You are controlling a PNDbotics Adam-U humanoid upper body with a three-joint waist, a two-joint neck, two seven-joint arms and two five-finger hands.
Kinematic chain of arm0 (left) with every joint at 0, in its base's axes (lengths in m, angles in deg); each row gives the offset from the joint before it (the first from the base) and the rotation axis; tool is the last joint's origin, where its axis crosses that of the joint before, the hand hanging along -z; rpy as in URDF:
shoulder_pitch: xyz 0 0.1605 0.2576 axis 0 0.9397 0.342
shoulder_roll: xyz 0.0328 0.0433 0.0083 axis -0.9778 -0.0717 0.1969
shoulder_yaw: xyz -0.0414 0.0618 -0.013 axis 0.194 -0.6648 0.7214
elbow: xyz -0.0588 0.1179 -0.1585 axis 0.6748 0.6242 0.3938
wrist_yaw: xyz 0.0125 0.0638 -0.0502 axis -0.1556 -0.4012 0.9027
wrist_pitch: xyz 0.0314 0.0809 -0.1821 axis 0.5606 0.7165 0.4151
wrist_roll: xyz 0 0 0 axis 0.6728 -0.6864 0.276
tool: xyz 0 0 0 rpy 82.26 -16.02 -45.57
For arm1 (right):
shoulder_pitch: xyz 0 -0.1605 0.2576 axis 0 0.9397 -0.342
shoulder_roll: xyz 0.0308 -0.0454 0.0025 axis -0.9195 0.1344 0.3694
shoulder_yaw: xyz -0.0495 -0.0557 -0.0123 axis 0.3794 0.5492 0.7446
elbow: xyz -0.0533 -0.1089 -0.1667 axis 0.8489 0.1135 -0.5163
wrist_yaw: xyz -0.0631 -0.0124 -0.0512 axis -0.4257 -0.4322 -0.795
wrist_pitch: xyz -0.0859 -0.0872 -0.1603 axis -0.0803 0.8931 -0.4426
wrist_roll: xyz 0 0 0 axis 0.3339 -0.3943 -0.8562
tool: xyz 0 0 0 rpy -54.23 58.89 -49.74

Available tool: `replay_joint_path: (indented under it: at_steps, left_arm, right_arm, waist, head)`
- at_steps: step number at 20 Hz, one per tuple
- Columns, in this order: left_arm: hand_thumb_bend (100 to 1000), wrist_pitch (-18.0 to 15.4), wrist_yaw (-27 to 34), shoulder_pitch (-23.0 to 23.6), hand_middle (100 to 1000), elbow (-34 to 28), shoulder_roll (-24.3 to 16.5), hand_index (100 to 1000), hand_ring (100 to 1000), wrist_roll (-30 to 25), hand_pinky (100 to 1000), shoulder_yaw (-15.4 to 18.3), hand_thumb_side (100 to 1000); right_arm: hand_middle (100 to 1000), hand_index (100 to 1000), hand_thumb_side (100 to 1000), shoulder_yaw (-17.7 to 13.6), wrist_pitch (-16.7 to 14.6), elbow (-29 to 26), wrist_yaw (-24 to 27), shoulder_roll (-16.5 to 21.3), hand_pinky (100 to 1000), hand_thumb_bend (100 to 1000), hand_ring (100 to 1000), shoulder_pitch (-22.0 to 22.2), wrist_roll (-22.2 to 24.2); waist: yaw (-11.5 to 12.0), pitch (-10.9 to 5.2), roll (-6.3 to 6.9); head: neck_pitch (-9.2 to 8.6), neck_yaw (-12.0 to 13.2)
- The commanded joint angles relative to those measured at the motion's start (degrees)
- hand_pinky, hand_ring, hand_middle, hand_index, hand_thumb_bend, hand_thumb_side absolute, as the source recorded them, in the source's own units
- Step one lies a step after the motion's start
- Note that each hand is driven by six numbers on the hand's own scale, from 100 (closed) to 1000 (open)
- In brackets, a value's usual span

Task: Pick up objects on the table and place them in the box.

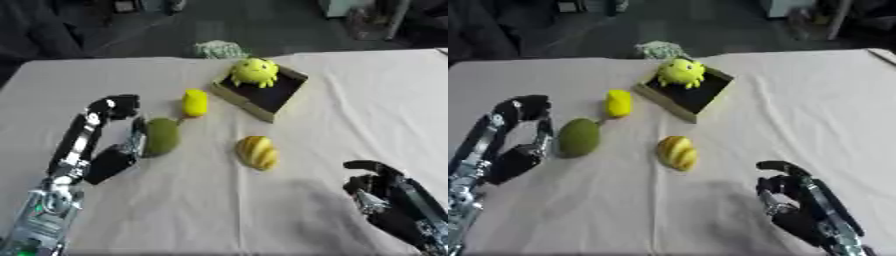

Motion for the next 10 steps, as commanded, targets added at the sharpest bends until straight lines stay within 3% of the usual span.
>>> replay_joint_path:
  at_steps: [1,6,10]
  left_arm:
    - [100,-1.7,-3.1,-2.4,764,-1.5,-8.7,883,778,-6.5,826,-0.2,243]
    - [143,-2.7,-5.7,-8.1,782,-1.0,-17.4,920,783,-19.9,822,-4.2,264]
    - [235,-3.3,-7.3,-13.9,793,4.8,-19.2,937,783,-28.1,824,-8.4,311]
  right_arm:
    - [774,778,292,-0.3,-0.2,-1.0,-0.3,1.0,639,100,621,-0.1,-0.1]
    - [774,778,297,-0.1,-0.4,-1.1,-0.1,1.2,638,100,621,-0.1,0.0]
    - [772,776,302,0.1,-0.6,-1.1,0.3,1.4,637,100,619,-0.2,-0.2]
  waist:
    - [-0.2,-0.53,0.13]
    - [-0.8,-0.54,0.37]
    - [-1.3,-0.60,0.38]
  head:
    - [0.27,-0.1]
    - [0.27,0.1]
    - [0.27,0.2]
